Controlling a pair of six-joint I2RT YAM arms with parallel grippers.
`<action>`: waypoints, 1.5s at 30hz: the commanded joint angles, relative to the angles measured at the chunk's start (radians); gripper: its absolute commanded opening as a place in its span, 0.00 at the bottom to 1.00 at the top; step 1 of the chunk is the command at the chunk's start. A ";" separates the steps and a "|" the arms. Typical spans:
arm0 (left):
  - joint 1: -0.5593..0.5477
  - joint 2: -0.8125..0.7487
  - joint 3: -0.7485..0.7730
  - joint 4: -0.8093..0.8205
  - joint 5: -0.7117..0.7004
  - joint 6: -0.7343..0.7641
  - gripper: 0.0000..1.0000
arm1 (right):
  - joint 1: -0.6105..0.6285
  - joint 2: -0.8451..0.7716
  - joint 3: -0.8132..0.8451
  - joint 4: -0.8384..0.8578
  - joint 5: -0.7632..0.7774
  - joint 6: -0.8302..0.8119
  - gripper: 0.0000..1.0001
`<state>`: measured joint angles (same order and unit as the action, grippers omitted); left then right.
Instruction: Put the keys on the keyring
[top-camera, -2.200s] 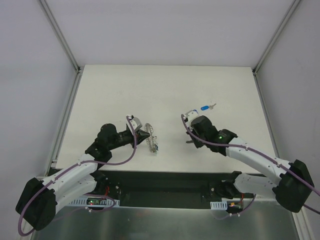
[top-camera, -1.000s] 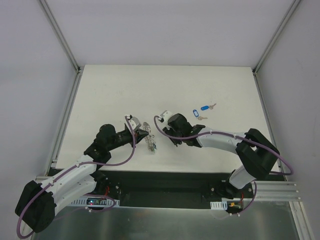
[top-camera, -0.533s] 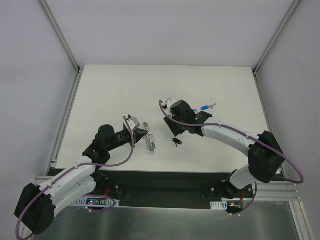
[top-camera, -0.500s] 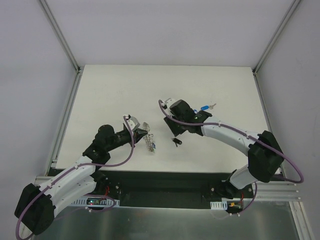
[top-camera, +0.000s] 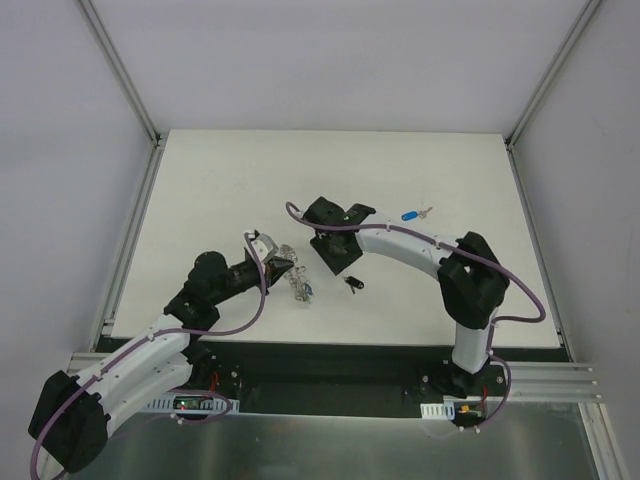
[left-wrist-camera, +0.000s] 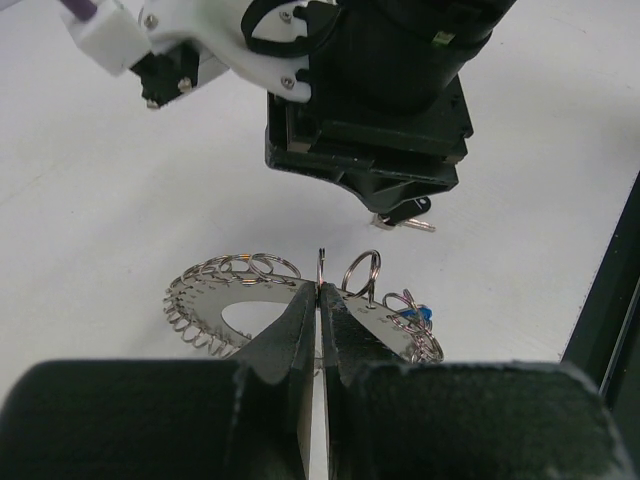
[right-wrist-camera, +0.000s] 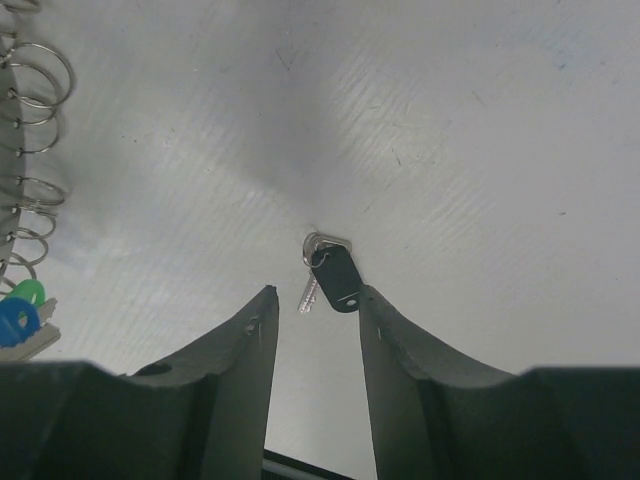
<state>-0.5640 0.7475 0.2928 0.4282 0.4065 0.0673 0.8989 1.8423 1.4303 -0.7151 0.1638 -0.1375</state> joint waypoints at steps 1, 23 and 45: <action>-0.010 -0.025 -0.006 0.055 -0.006 -0.004 0.00 | 0.017 0.055 0.087 -0.125 0.026 0.029 0.40; -0.017 -0.019 -0.023 0.073 -0.017 -0.024 0.00 | 0.041 0.247 0.183 -0.184 0.108 0.021 0.28; -0.017 -0.016 -0.023 0.081 -0.011 -0.027 0.00 | 0.044 0.284 0.203 -0.193 0.140 0.009 0.19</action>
<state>-0.5709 0.7341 0.2649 0.4454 0.3912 0.0513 0.9394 2.1227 1.6028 -0.8616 0.2749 -0.1238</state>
